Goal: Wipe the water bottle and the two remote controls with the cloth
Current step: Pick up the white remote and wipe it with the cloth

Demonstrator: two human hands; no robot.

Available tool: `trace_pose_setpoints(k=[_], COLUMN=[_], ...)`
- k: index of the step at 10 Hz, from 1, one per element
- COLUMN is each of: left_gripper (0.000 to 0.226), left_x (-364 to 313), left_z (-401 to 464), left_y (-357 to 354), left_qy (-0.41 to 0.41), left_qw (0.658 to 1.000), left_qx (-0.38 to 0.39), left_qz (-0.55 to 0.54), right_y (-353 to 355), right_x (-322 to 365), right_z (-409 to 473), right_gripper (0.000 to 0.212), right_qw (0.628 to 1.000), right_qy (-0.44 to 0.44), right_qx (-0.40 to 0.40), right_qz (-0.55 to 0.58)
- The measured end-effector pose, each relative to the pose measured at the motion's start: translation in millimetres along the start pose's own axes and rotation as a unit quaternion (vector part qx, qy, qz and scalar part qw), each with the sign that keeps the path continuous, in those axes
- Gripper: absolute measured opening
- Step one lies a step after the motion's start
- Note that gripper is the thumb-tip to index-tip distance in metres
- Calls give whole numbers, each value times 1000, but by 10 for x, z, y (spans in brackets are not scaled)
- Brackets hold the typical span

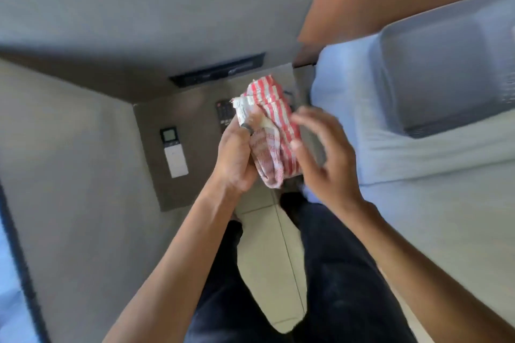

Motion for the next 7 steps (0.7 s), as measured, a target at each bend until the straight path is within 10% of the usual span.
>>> trace_pose_setpoints(k=[1,3,5,7], left_gripper=[36,11,46,57], left_x=[-50,-216,-254,-223], left_z=[138,896,1666,1017], left_y=[-804,-2164,-2841,-2788], left_qy=[-9,-132,-277,-361], left_qw=[998,935,711,608], left_qx=[29,-37,-124,-125], left_qz=[52,328,634,696], right_y=[469,1515,1769,1736], right_x=[-554,-1652,-2639,-2420], right_z=[20,147,444,592], right_gripper=[50,45,46,52], right_qw=[972,948,941,922], right_qy=[-196,-270,-322,-300], right_qx=[-20,-161,-93,67], right_qz=[131,50,-44,-236])
Point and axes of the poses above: each hand's wrist, its own z-axis towards the middle knuckle, its own y-axis out of the back of the hand, x = y × z, the point moved 9 cm from there along z, towards the middle knuckle, and after that the axes turned 11 degrees about y, right-handed, at the moved point
